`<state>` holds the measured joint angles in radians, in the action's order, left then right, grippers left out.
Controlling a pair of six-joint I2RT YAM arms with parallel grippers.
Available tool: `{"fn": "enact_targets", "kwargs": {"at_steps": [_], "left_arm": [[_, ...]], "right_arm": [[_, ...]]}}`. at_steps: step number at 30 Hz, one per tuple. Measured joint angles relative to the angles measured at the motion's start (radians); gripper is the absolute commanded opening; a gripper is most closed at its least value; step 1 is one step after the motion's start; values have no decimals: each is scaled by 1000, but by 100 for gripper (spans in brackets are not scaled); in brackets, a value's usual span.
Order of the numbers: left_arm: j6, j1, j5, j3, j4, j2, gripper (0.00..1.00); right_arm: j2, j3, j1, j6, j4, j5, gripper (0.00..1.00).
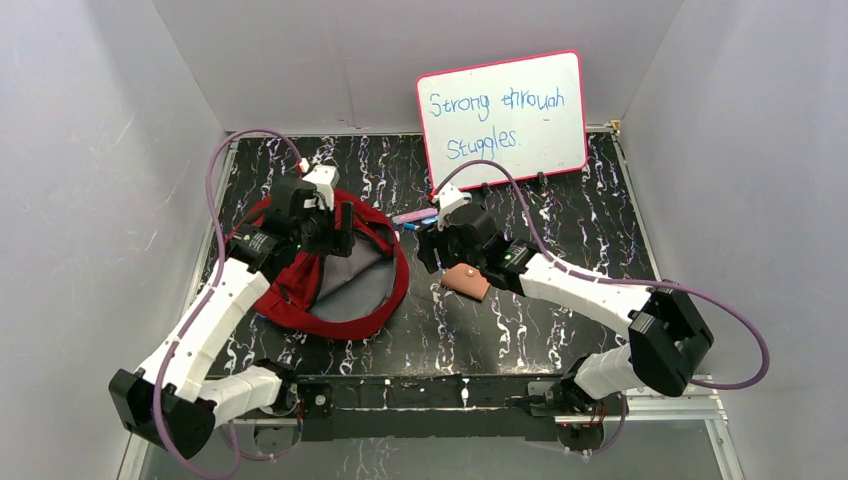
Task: Pack the student bag
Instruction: Adjust the student bag at the center of the board.
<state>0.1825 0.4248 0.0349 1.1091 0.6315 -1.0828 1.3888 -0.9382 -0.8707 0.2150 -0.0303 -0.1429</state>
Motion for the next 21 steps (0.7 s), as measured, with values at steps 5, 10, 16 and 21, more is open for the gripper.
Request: {"fn": "enact_targets", "kwargs": {"at_steps": [5, 10, 16, 21], "left_arm": [[8, -27, 36, -50, -2, -56, 75], [-4, -56, 59, -89, -7, -114, 75], [-34, -101, 72, -89, -54, -193, 69], [-50, -124, 29, -109, -95, -210, 50]], "right_arm": [[2, -1, 0, 11, -8, 4, 73], [2, -1, 0, 20, -23, 10, 74], [0, 0, 0, 25, -24, 16, 74], [-1, 0, 0, 25, -24, 16, 74]]}}
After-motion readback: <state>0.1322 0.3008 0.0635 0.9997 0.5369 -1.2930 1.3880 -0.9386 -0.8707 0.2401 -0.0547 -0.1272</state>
